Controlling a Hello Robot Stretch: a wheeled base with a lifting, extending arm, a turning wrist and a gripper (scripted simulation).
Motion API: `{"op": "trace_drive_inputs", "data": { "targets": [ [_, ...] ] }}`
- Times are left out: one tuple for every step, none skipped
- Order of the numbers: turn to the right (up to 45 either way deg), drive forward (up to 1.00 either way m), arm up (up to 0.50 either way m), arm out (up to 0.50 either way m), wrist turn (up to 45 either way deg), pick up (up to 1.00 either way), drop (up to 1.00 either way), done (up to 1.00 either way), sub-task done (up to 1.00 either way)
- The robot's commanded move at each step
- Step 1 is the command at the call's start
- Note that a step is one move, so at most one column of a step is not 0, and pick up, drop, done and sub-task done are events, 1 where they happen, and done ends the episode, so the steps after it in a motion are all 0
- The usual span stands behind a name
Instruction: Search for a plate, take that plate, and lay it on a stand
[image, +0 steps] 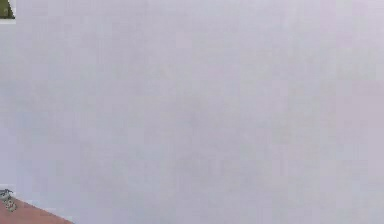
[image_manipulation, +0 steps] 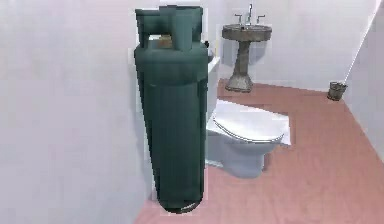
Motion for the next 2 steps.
{"op": "trace_drive_inputs", "data": {
  "targets": [
    [-45.0, 0.00, 0.00, 0.00, 0.0, 0.00, 0.00, 0.00, 0.00],
    [-24.0, 0.00, 0.00, 0.00, 0.0, 0.00, 0.00, 0.00, 0.00]
  ]
}}
